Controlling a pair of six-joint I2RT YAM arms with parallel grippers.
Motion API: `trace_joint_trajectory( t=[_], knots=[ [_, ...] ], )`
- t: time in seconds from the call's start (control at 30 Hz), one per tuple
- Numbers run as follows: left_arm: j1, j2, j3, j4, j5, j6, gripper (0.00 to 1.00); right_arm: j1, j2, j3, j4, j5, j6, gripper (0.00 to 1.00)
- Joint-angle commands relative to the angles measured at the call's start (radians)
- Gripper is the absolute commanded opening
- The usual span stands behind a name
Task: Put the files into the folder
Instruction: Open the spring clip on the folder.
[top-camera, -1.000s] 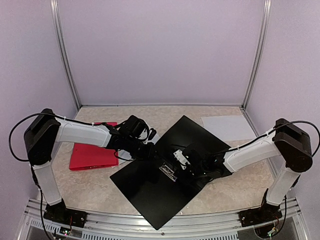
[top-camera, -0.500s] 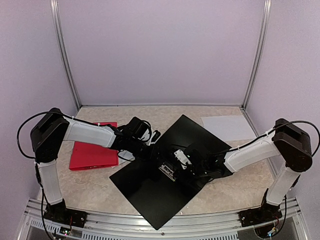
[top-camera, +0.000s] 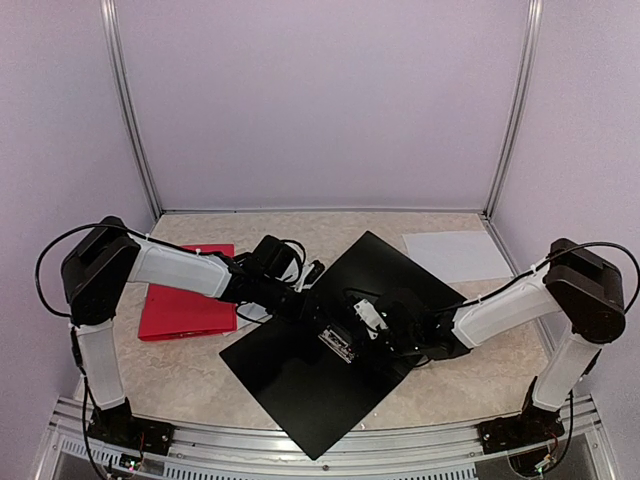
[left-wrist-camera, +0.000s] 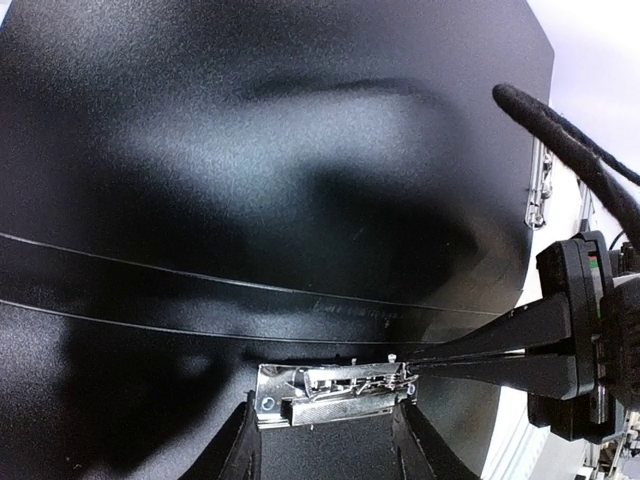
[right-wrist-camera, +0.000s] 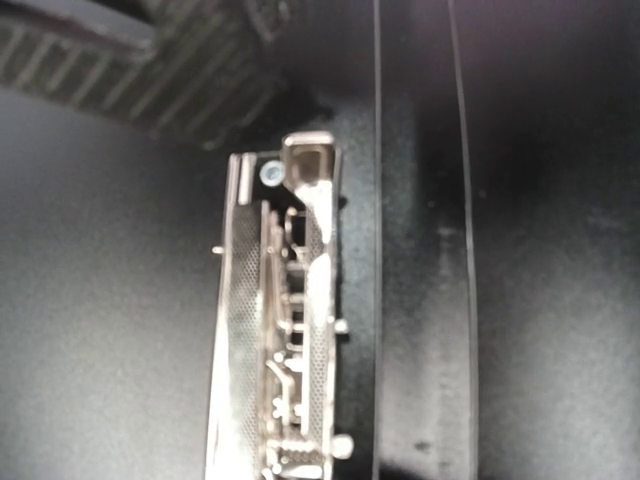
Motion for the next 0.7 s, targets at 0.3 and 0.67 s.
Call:
trace_joint_trajectory(
  t=[0.3,0.67],
  knots=[
    [-0.008,0.093,0.054,0.039,-0.029,0.119,0.34,0.006,0.037,-0.055,-0.018,-0.079,-0.002,0.00],
    [-0.031,0.145,0.140,-0.056,-0.079,0.177,0.15,0.004,0.053,-0.047,-0.024,-0.090,-0.002,0.00]
  ],
)
